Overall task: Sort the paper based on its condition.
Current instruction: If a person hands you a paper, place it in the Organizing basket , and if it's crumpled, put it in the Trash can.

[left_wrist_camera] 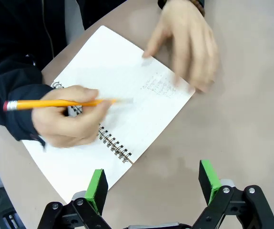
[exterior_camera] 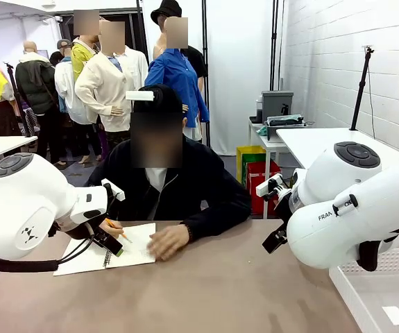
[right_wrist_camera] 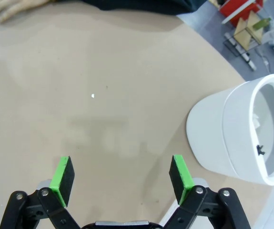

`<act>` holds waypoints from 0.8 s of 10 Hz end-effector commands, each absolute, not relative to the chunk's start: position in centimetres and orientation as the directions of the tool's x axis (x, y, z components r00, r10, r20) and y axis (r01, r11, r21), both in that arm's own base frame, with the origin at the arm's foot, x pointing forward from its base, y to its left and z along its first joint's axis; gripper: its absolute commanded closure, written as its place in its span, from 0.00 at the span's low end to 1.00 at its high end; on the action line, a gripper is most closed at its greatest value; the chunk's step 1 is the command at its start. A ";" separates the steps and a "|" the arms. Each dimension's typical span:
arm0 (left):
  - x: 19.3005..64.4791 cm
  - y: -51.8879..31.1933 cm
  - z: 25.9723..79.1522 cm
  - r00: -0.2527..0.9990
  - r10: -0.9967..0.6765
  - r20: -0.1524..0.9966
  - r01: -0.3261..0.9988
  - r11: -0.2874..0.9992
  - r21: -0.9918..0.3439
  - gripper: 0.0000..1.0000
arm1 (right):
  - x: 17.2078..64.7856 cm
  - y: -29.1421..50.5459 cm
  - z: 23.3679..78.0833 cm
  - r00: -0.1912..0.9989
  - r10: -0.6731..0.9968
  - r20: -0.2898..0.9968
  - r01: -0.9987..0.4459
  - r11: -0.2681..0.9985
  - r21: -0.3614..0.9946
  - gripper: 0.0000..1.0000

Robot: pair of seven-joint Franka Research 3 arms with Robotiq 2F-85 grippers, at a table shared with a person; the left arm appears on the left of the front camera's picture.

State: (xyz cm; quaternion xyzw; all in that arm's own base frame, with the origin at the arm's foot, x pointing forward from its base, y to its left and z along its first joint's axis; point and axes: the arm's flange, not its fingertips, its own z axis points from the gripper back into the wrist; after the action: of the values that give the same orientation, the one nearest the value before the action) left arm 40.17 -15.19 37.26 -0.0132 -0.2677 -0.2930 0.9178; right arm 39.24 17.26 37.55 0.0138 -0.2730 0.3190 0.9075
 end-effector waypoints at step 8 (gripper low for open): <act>36.2 -12.4 51.2 0.565 -0.584 0.583 0.735 0.678 -0.033 0.00 | 34.3 21.4 48.8 0.577 0.619 0.534 -0.739 0.674 0.018 0.00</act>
State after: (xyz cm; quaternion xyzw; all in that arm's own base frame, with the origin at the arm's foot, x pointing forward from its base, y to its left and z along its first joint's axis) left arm 35.59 -13.67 49.61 -0.1123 -0.2819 -0.3519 0.8855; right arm 33.96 21.70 47.23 0.1127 -0.2591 0.3606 0.8889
